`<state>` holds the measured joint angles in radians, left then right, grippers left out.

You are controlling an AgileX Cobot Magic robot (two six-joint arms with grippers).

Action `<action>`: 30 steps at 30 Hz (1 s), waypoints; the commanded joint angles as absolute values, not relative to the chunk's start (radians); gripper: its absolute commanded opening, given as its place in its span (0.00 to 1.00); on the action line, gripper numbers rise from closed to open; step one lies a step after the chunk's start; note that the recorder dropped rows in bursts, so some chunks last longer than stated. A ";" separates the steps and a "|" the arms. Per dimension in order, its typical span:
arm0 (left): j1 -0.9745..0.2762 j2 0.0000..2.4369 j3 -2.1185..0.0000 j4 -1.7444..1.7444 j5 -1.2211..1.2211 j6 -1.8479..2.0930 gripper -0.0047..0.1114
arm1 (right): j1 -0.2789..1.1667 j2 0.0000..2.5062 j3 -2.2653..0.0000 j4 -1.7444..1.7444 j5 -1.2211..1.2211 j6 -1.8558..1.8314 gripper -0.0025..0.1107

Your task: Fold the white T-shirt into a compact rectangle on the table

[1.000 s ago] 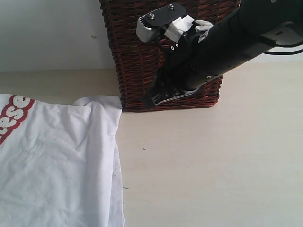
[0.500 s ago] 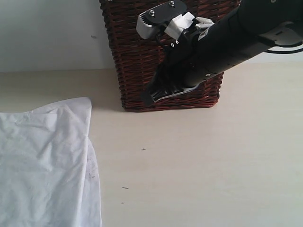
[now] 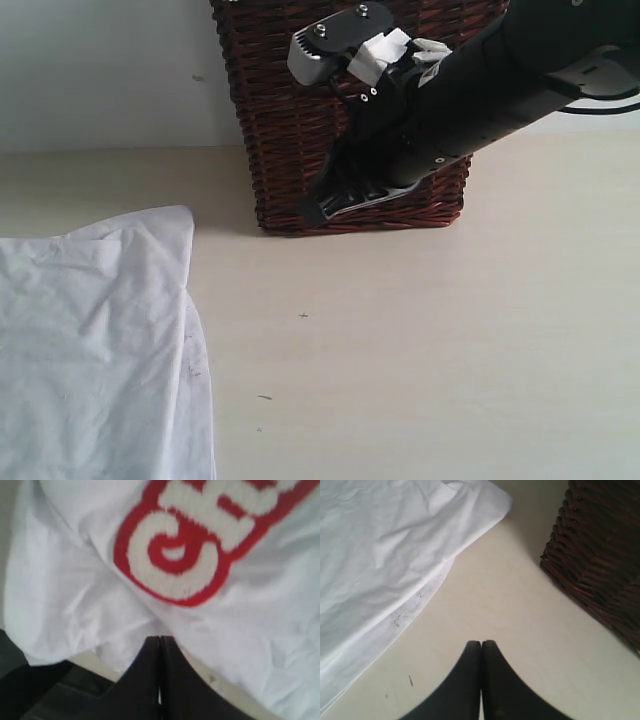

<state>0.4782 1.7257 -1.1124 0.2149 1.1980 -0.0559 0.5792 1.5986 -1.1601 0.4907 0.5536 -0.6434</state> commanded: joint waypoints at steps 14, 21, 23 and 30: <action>0.454 1.706 -0.651 0.358 0.991 -0.204 0.04 | 0.576 1.591 -1.157 0.494 0.573 -0.652 0.02; 0.458 1.769 -0.816 0.405 1.057 -0.311 0.04 | 0.576 1.591 -1.157 0.494 0.573 -0.667 0.02; 0.461 1.762 -0.827 0.422 1.037 -0.292 0.04 | 0.576 1.591 -1.157 0.494 0.573 -0.669 0.02; 0.552 1.846 -0.818 0.471 0.913 -0.287 0.04 | 0.576 1.591 -1.157 0.494 0.573 -0.669 0.02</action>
